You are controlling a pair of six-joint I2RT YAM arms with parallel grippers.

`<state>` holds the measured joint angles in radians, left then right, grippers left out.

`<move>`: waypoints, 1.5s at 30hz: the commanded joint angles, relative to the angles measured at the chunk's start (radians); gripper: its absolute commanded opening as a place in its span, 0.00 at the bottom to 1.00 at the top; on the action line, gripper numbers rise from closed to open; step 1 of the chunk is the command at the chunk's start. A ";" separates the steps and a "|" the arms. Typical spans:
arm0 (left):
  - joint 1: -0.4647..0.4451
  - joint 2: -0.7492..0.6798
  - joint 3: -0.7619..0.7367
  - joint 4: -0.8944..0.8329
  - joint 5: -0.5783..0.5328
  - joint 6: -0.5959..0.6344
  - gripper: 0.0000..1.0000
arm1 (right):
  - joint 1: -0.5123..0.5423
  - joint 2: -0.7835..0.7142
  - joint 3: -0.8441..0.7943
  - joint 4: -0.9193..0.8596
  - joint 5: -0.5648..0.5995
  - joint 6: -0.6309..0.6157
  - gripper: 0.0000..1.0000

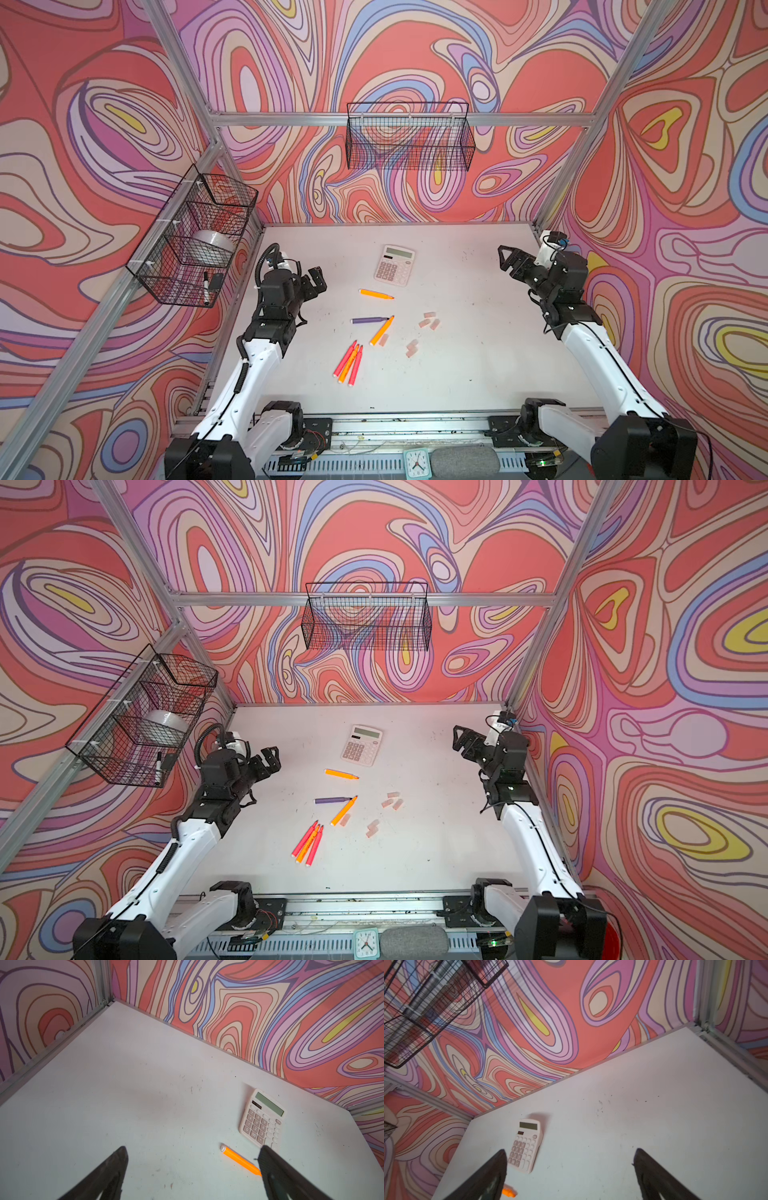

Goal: Insert the pens into the pen caps
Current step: 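Reach the left gripper toward the orange highlighter while the right gripper rises, then close the left gripper on the orange highlighter and lift it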

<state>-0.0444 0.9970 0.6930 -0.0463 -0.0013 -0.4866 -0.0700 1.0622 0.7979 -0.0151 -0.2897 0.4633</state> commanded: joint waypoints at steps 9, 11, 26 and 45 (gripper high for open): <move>0.005 -0.122 -0.029 -0.017 0.216 -0.110 0.91 | 0.304 0.021 -0.103 -0.038 0.049 0.112 0.84; -0.019 -0.180 -0.026 -0.080 0.241 -0.122 0.94 | 0.308 0.064 -0.107 -0.034 0.054 0.128 0.78; -0.698 0.100 0.056 -0.370 -0.048 0.042 0.56 | 0.322 0.062 -0.177 -0.044 0.191 0.117 0.69; -0.744 0.578 0.255 -0.470 -0.182 0.038 0.40 | 0.320 0.086 -0.169 -0.126 0.456 0.007 0.67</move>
<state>-0.7849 1.5349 0.9184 -0.4461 -0.1287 -0.4450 0.2459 1.1538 0.6357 -0.1318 0.0994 0.5026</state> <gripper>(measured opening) 0.409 0.671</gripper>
